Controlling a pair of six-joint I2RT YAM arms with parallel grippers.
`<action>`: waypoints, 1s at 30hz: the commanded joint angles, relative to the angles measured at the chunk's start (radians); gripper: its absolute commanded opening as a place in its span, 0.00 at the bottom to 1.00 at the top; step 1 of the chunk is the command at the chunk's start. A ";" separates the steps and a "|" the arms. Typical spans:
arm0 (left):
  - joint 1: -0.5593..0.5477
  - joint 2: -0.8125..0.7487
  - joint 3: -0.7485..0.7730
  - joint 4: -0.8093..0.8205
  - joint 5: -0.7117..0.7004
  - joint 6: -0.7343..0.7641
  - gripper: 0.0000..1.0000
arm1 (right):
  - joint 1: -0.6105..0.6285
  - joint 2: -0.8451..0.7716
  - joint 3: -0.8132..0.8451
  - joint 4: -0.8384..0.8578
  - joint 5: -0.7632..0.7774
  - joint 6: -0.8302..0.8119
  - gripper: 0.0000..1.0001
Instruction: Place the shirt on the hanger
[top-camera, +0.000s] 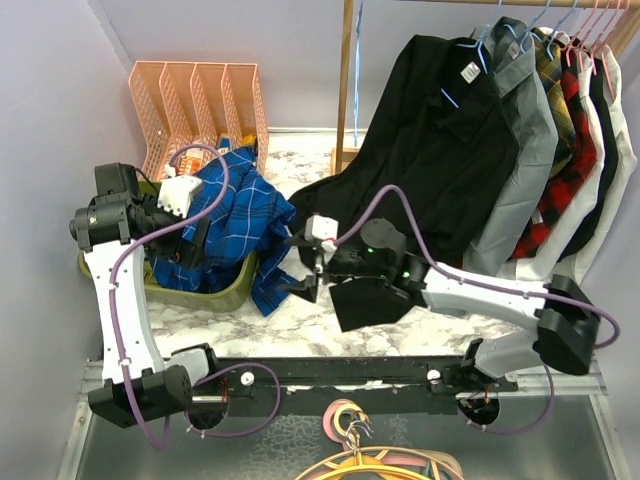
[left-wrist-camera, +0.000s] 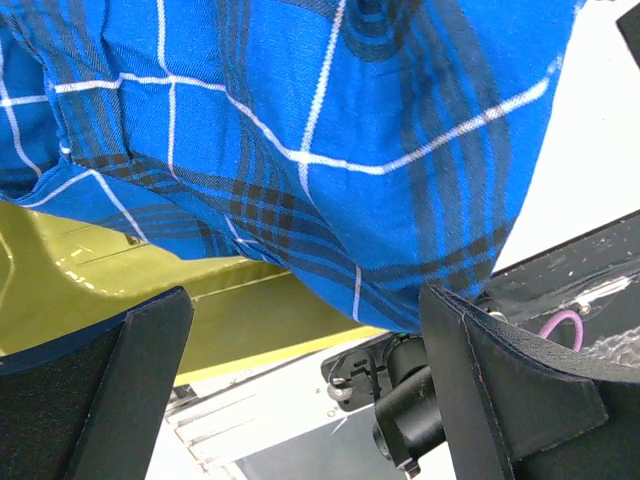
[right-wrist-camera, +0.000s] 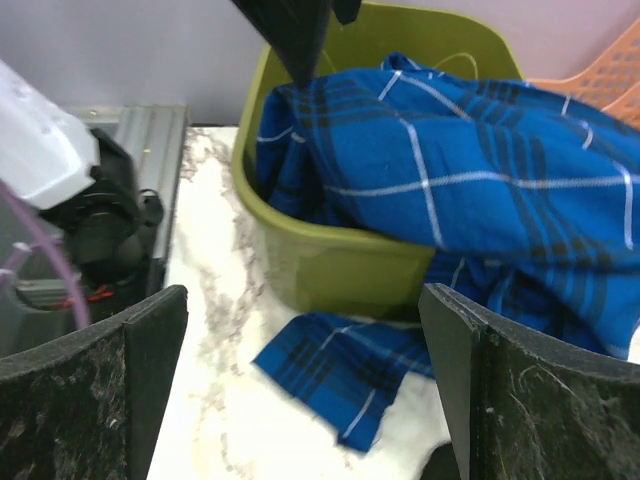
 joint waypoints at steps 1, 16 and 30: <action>-0.018 -0.058 -0.004 -0.018 0.043 0.038 0.99 | 0.007 0.159 0.124 0.057 -0.073 -0.205 0.99; -0.029 -0.095 0.059 -0.016 0.087 0.054 0.98 | 0.034 0.396 0.280 0.155 -0.034 -0.377 0.99; -0.029 -0.146 0.126 -0.016 -0.002 0.055 0.99 | 0.037 0.623 0.501 0.099 0.074 -0.381 0.66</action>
